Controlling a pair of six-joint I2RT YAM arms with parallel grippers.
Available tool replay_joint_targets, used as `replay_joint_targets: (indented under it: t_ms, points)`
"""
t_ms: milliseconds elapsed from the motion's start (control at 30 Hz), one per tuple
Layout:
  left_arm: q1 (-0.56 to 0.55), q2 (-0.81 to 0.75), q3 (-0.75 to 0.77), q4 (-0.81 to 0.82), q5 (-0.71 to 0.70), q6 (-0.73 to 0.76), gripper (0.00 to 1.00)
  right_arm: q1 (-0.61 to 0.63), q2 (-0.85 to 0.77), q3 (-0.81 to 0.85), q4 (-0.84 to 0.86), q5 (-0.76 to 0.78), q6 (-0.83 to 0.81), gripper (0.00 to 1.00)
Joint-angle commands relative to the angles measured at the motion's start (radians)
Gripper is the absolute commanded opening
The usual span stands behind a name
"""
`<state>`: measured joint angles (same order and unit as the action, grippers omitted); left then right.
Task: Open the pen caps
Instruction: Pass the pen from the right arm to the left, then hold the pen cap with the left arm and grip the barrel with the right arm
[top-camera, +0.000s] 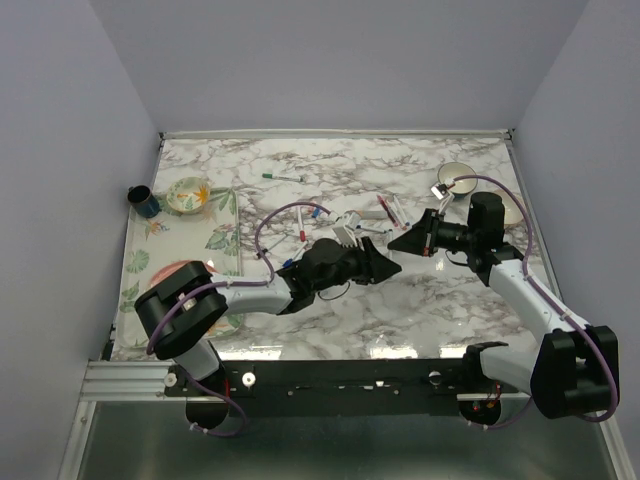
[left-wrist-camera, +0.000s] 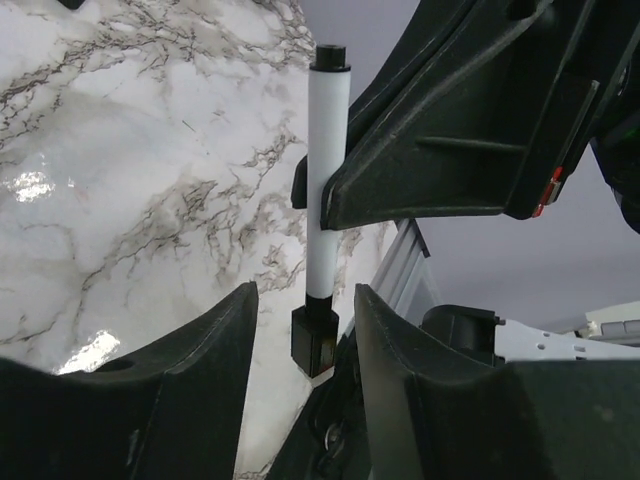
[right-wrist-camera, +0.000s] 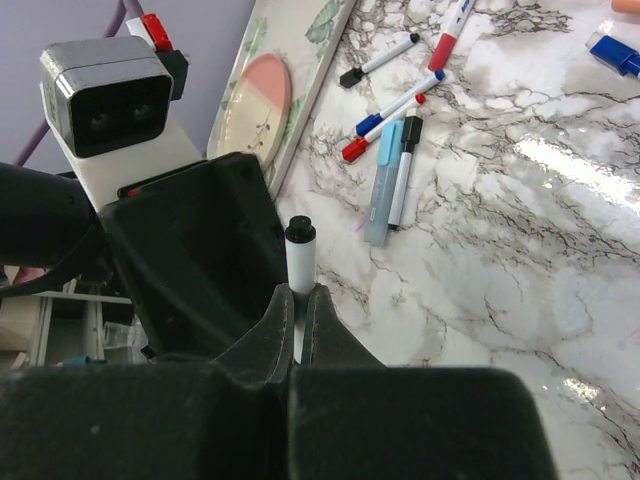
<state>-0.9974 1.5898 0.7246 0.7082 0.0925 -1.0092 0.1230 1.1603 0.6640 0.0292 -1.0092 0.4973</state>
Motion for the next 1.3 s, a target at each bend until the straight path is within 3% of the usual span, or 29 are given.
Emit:
replay_joint_targets:
  t_ms: [0,67,167,200,233,267,333,367,433,467,533,567,733,967,1067,1267]
  points:
    - [-0.010,0.022,0.033,-0.010,0.015,-0.003,0.29,-0.003,0.002,-0.012,0.021,0.012,0.006,0.01]
    - [-0.010,0.018,0.036,-0.027,0.021,-0.002,0.13,-0.005,0.002,-0.015,0.023,0.015,0.003,0.01]
    - [-0.010,0.003,0.032,-0.058,0.023,0.012,0.00,-0.005,0.002,-0.015,0.024,0.015,-0.003,0.01]
    - [-0.010,-0.004,0.030,-0.076,0.023,0.026,0.00,-0.003,0.001,-0.012,0.021,0.015,-0.009,0.01]
    - [-0.009,-0.011,0.029,-0.088,0.024,0.035,0.00,-0.005,0.001,-0.010,0.017,0.012,-0.020,0.05]
    - [-0.009,-0.030,0.027,-0.105,0.021,0.047,0.00,-0.005,-0.002,-0.004,0.003,0.005,-0.052,0.19]
    - [-0.004,-0.053,0.029,-0.170,0.021,0.089,0.00,-0.003,-0.011,0.008,-0.017,-0.009,-0.106,0.32]
    - [-0.001,-0.074,0.032,-0.194,0.030,0.104,0.00,-0.005,-0.017,0.022,-0.055,-0.032,-0.194,0.45]
    - [0.009,-0.100,0.032,-0.268,0.067,0.148,0.00,-0.003,-0.024,0.055,-0.119,-0.060,-0.319,0.55]
    - [0.013,-0.128,0.026,-0.292,0.076,0.161,0.00,-0.005,-0.027,0.077,-0.249,-0.103,-0.535,0.64]
    - [0.017,-0.160,0.018,-0.360,0.117,0.190,0.00,-0.003,-0.027,0.158,-0.398,-0.126,-0.734,0.73]
    - [0.022,-0.194,0.007,-0.384,0.130,0.214,0.00,-0.003,-0.025,0.195,-0.581,-0.144,-0.963,0.75]
    - [0.031,-0.281,-0.014,-0.539,0.226,0.270,0.00,-0.003,-0.103,0.215,-0.706,-0.112,-1.244,0.78]
    - [0.037,-0.337,-0.027,-0.631,0.389,0.294,0.00,-0.002,-0.208,0.235,-1.079,-0.140,-2.019,0.82]
    - [0.037,-0.326,-0.016,-0.639,0.456,0.302,0.00,0.015,-0.221,0.261,-1.149,-0.120,-2.129,0.82]
    - [0.037,-0.283,0.013,-0.656,0.547,0.328,0.00,0.177,-0.232,0.273,-1.123,0.013,-2.108,0.81]
